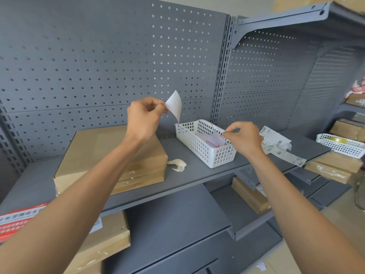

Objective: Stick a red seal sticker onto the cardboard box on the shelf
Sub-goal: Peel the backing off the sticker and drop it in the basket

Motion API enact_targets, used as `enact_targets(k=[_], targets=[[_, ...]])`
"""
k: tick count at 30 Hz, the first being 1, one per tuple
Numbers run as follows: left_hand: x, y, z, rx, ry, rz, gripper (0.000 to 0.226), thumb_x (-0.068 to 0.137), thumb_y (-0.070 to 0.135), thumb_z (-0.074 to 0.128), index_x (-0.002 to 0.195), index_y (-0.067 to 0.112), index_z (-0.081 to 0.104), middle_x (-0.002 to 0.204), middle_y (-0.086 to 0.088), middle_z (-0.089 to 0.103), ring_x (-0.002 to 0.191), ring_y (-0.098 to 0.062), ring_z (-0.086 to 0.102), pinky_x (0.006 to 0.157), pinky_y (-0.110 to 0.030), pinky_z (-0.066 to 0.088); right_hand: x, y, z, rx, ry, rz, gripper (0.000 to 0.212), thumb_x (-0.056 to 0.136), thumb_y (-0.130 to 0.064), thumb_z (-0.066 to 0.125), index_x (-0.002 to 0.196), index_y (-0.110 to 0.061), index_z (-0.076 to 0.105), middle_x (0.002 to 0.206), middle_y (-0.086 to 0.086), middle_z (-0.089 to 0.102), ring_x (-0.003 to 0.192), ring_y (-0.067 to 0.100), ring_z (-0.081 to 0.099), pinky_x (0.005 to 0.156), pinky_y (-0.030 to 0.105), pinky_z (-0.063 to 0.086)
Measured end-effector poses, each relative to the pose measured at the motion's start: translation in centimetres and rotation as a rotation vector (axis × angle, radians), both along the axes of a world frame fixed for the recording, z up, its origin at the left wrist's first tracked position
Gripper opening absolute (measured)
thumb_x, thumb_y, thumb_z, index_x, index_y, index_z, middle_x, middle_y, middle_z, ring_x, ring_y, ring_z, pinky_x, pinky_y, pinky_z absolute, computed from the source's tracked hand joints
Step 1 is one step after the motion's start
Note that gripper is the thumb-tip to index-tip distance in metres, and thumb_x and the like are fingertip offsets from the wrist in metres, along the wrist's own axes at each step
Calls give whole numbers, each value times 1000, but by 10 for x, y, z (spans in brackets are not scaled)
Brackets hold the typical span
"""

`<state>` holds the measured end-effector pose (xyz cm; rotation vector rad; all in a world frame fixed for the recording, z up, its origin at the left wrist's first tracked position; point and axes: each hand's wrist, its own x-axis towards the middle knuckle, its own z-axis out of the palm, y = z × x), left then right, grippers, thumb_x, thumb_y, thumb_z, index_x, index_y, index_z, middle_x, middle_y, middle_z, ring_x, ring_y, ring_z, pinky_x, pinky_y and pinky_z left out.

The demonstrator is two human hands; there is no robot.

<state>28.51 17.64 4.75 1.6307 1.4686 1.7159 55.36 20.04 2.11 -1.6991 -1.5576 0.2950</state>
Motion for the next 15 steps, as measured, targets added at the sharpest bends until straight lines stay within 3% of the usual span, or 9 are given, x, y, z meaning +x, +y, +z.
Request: enact_targets(k=[3,5,7,10,12,15], targets=[[-4,-2,0,-6,4,17,21,89,18,59,75,18,75,80,7,77,84,-14,71,83,-33,56,-11,-4,4,68,32,55,20,90,-20,63,78,-32,74,90,-16,69,110,21,63,95,37,35],[-6,-4,0,7,14,34,20,91,18,60,77,17,75,80,8,77,82,-10,71,82,-30,56,-24,-7,10,129,52,113,23,90,-23,60,75,-35,73,87,-20,71,101,18,67,98,46,48],[-8,-7,0,36,45,66,20,92,20,61,78,18,75,80,5,77,81,-14,70,79,-27,54,-43,-12,21,178,113,214,20,91,-21,62,83,-29,78,85,-19,73,91,8,69,92,39,54],[-12,-13,2,108,133,144,19,91,25,60,77,23,73,77,3,75,76,-19,67,78,-31,53,-79,-24,44,242,183,378,15,93,-19,66,88,-17,79,80,-12,75,78,0,68,77,20,53],[-13,-19,4,161,208,189,20,89,31,58,78,23,73,75,6,73,73,-15,68,74,-34,55,-103,-26,54,257,212,431,17,93,-25,66,86,-15,78,79,-8,76,73,3,67,73,20,52],[-14,-28,9,238,319,253,23,89,35,56,80,21,73,76,11,71,72,-14,67,68,-39,56,-131,-23,64,272,237,471,24,93,-29,66,79,-13,76,76,0,76,72,12,69,73,33,55]])
